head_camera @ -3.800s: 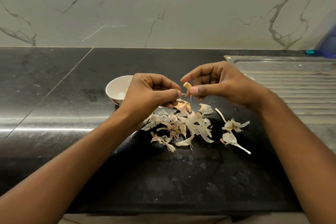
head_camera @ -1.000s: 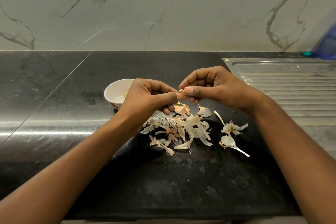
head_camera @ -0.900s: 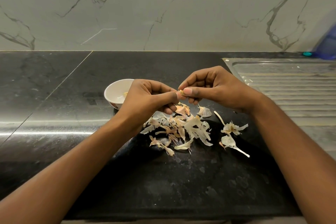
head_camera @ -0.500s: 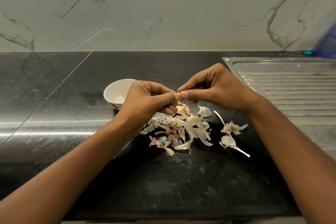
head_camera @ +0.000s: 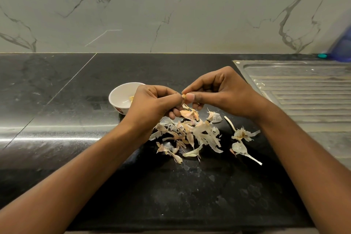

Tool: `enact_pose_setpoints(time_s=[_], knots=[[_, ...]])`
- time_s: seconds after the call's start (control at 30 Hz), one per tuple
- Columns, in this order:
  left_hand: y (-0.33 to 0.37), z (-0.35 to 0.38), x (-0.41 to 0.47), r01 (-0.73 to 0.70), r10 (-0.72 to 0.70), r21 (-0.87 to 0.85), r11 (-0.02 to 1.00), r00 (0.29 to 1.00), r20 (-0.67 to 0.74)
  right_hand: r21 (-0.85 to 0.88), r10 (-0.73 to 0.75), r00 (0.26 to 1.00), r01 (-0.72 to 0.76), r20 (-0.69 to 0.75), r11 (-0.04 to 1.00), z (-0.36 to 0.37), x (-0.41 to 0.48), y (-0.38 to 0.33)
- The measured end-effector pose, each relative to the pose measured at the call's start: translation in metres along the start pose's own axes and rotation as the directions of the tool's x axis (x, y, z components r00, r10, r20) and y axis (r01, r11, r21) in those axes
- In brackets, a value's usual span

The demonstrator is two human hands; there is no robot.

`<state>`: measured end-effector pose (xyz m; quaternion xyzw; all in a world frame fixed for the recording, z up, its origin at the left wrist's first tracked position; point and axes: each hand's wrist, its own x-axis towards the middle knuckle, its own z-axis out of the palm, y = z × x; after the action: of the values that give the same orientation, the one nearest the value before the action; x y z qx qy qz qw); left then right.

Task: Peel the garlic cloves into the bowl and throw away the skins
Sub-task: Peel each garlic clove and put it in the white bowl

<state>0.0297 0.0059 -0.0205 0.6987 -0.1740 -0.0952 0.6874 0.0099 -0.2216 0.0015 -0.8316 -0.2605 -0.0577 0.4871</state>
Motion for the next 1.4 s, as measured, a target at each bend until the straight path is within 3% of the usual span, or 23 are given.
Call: enact_pose_setpoints(time_s=[0.17,0.43,0.6,0.87,1.1,1.4], knots=[[0.001,-0.001,0.001,-0.006,0.006,-0.009,1.0,1.0,-0.007,0.112,0.049,0.998,-0.045,-0.028,0.993,-0.007,-0.003,-0.001],[0.001,-0.003,-0.002,-0.059,0.06,-0.031,0.998,0.998,0.03,0.14,0.098,0.995,-0.101,0.027,0.985,-0.006,-0.002,-0.001],[-0.001,-0.003,-0.003,-0.127,0.127,-0.012,0.992,0.991,0.029,0.111,0.098,0.995,-0.101,0.029,0.989,-0.004,0.0,-0.002],[-0.004,-0.002,-0.002,-0.192,0.192,0.0,0.981,0.981,0.001,-0.06,0.016,0.995,-0.022,-0.103,0.998,-0.005,-0.002,-0.003],[-0.006,-0.003,-0.001,-0.2,0.2,-0.002,0.98,0.98,-0.005,0.026,0.09,0.993,-0.089,-0.082,0.996,-0.004,-0.001,-0.002],[-0.009,-0.004,0.0,-0.319,0.314,0.196,0.927,0.948,0.054,0.073,0.146,0.989,-0.145,-0.013,0.987,-0.005,-0.002,-0.004]])
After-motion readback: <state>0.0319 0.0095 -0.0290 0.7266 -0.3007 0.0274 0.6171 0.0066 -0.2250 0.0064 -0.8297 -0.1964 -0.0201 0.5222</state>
